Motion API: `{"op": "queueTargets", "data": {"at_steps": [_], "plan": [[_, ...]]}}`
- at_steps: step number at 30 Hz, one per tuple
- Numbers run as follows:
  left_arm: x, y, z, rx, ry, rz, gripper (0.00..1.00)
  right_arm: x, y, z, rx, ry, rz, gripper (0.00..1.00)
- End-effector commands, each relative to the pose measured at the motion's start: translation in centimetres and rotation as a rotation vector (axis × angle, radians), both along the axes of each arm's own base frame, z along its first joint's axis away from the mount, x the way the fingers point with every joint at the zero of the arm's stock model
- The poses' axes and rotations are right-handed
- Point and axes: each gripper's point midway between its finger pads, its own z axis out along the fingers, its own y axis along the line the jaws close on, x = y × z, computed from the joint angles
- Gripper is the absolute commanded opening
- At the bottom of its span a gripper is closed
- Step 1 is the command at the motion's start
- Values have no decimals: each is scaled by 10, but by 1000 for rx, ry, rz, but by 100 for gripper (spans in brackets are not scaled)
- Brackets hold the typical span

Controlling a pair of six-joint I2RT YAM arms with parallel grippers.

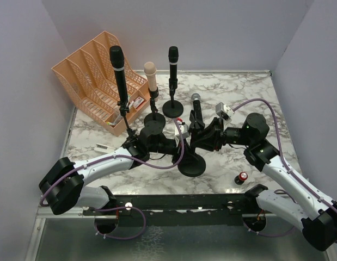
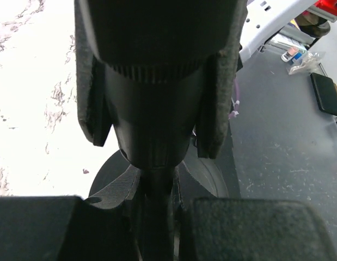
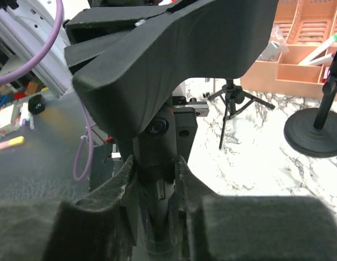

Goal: Attach the microphones to the stand

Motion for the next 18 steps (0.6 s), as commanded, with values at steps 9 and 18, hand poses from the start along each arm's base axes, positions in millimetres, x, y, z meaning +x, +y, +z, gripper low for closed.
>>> {"op": "queueTargets", "data": {"at_steps": [9, 18], "plan": [[65, -2, 34, -72, -61, 370, 0, 81, -27, -10, 48, 253, -583, 56], [81, -1, 29, -58, -34, 461, 0, 85, -13, -16, 14, 291, -611, 51]]}}
